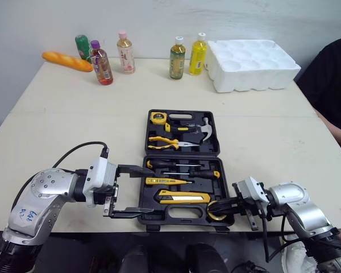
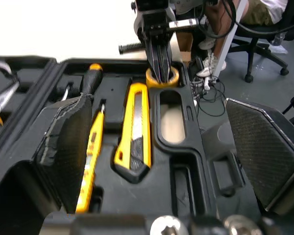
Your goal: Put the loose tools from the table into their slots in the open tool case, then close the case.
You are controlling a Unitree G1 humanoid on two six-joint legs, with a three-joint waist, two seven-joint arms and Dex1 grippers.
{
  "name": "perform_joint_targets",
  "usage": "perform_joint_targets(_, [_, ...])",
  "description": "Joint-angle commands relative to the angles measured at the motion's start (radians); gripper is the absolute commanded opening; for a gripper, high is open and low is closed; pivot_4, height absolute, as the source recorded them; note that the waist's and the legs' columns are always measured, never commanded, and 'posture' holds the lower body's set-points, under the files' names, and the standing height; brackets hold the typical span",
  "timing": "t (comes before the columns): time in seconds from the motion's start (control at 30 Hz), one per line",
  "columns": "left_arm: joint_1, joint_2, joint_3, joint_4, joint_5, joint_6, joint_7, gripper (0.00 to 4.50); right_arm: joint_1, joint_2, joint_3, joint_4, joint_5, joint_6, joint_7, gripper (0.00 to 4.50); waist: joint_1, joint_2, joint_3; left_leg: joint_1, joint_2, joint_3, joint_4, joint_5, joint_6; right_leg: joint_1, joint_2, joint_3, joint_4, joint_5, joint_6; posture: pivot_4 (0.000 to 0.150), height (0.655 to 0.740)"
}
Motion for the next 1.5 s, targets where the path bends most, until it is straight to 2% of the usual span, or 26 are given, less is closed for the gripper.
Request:
perform_joint_targets(0.03, [0.004, 0.007, 0.023, -0.029, -0.005, -0.005, 0.006, 4.50, 0.025, -0.006, 0.014, 0.111, -0.074, 0.012, -0.006, 0.04, 0.001, 0.000, 0.000, 0.000, 0.000, 0.000, 0.000, 0.000, 0.000, 0.000, 0.000, 0.000, 0.000, 0.000, 0.000, 0.150, 0.7400])
perform_joint_targets(0.17, [0.005, 0.007, 0.025, -0.027, -0.003, -0.008, 0.011, 4.50, 0.022, 0.008, 0.002, 0.020, -0.035, 0.025, -0.010, 0.04, 0.001, 0.001, 0.001, -0.001, 0.000, 0.000, 0.000, 0.000, 0.000, -0.001, -0.001, 0.000, 0.000, 0.000, 0.000, 0.150, 0.7400])
perform_joint_targets(0.3, [0.005, 0.002, 0.045, -0.012, 0.002, -0.014, 0.036, 4.50, 0.021, -0.012, -0.050, -0.147, 0.050, 0.147, -0.062, 0.04, 0.000, 0.008, 0.005, -0.004, 0.000, 0.000, 0.000, -0.001, -0.001, -0.004, -0.001, 0.000, 0.000, 0.000, -0.001, 0.150, 0.7400])
perform_joint_targets(0.4, [-0.026, -0.022, 0.059, 0.072, 0.112, -0.074, 0.139, 4.50, 0.003, -0.094, -0.127, -0.253, 0.097, 0.332, -0.146, 0.04, 0.001, 0.023, 0.016, -0.006, 0.000, 0.001, 0.000, 0.000, 0.001, -0.007, -0.001, 0.000, 0.001, 0.000, -0.001, 0.150, 0.7400])
perform_joint_targets(0.43, [-0.036, -0.032, 0.061, 0.093, 0.137, -0.087, 0.167, 4.50, -0.004, -0.102, -0.154, -0.262, 0.112, 0.365, -0.173, 0.04, 0.002, 0.024, 0.016, -0.006, -0.001, 0.001, 0.000, 0.003, 0.006, -0.007, -0.002, 0.000, 0.002, 0.000, -0.001, 0.150, 0.7400])
perform_joint_targets(0.57, [-0.073, -0.086, 0.089, 0.141, 0.149, -0.064, 0.267, 4.50, -0.041, -0.093, -0.261, -0.260, 0.138, 0.429, -0.287, 0.04, 0.003, 0.023, 0.017, -0.008, -0.001, 0.001, -0.001, 0.004, 0.006, -0.010, -0.002, -0.001, 0.003, 0.000, -0.001, 0.150, 0.7400])
perform_joint_targets(0.67, [-0.091, -0.106, 0.105, 0.176, 0.158, -0.025, 0.336, 3.77, -0.060, -0.081, -0.313, -0.222, 0.117, 0.432, -0.358, 0.00, 0.003, 0.022, 0.018, -0.011, -0.001, 0.002, -0.001, 0.004, 0.007, -0.013, -0.002, -0.001, 0.003, 0.000, -0.001, 0.150, 0.7400])
perform_joint_targets(0.73, [-0.101, -0.111, 0.104, 0.200, 0.174, -0.008, 0.366, 3.00, -0.067, -0.082, -0.314, -0.186, 0.083, 0.418, -0.378, 0.00, 0.003, 0.022, 0.018, -0.015, -0.002, 0.003, -0.001, 0.005, 0.007, -0.017, -0.002, -0.001, 0.004, 0.000, -0.001, 0.150, 0.7400])
perform_joint_targets(0.77, [-0.113, -0.117, 0.099, 0.231, 0.192, 0.007, 0.394, 2.45, -0.073, -0.086, -0.306, -0.145, 0.038, 0.391, -0.398, 0.00, 0.003, 0.022, 0.018, -0.017, -0.002, 0.004, -0.001, 0.005, 0.008, -0.019, -0.001, -0.001, 0.005, 0.000, -0.001, 0.150, 0.7400])
perform_joint_targets(0.87, [-0.151, -0.149, 0.073, 0.324, 0.246, 0.041, 0.473, 1.20, -0.098, -0.067, -0.294, -0.032, -0.050, 0.348, -0.477, 0.00, 0.003, 0.022, 0.018, -0.020, -0.003, 0.004, 0.001, 0.008, 0.009, -0.021, 0.000, 0.000, 0.006, 0.001, 0.001, 0.150, 0.7400])
perform_joint_targets(0.93, [-0.166, -0.163, 0.051, 0.354, 0.262, 0.072, 0.486, 0.13, -0.108, -0.052, -0.275, 0.017, -0.095, 0.336, -0.509, 0.00, 0.002, 0.022, 0.018, -0.020, -0.004, 0.004, 0.001, 0.008, 0.010, -0.021, 0.000, 0.000, 0.006, 0.001, 0.002, 0.150, 0.7400])
perform_joint_targets(1.2, [-0.197, -0.209, -0.012, 0.398, 0.289, 0.089, 0.472, 0.05, -0.149, 0.017, -0.222, 0.081, -0.176, 0.292, -0.547, 0.00, -0.003, 0.021, 0.018, -0.021, -0.003, 0.005, 0.002, 0.009, 0.009, -0.022, 0.001, 0.001, 0.006, 0.001, 0.002, 0.150, 0.7400])
perform_joint_targets(1.4, [-0.244, -0.252, -0.077, 0.393, 0.318, 0.144, 0.490, 0.05, -0.248, 0.105, -0.156, 0.113, -0.206, 0.322, -0.553, 0.00, -0.002, 0.020, 0.018, -0.020, -0.002, 0.005, 0.002, 0.010, 0.008, -0.022, 0.002, 0.001, 0.007, 0.001, 0.002, 0.150, 0.7400])
perform_joint_targets(1.5, [-0.246, -0.279, -0.062, 0.392, 0.316, 0.136, 0.518, 0.05, -0.277, 0.113, -0.139, 0.115, -0.214, 0.324, -0.532, 0.00, -0.002, 0.020, 0.018, -0.021, -0.002, 0.005, 0.001, 0.010, 0.008, -0.022, 0.003, 0.001, 0.009, 0.001, 0.002, 0.150, 0.7400])
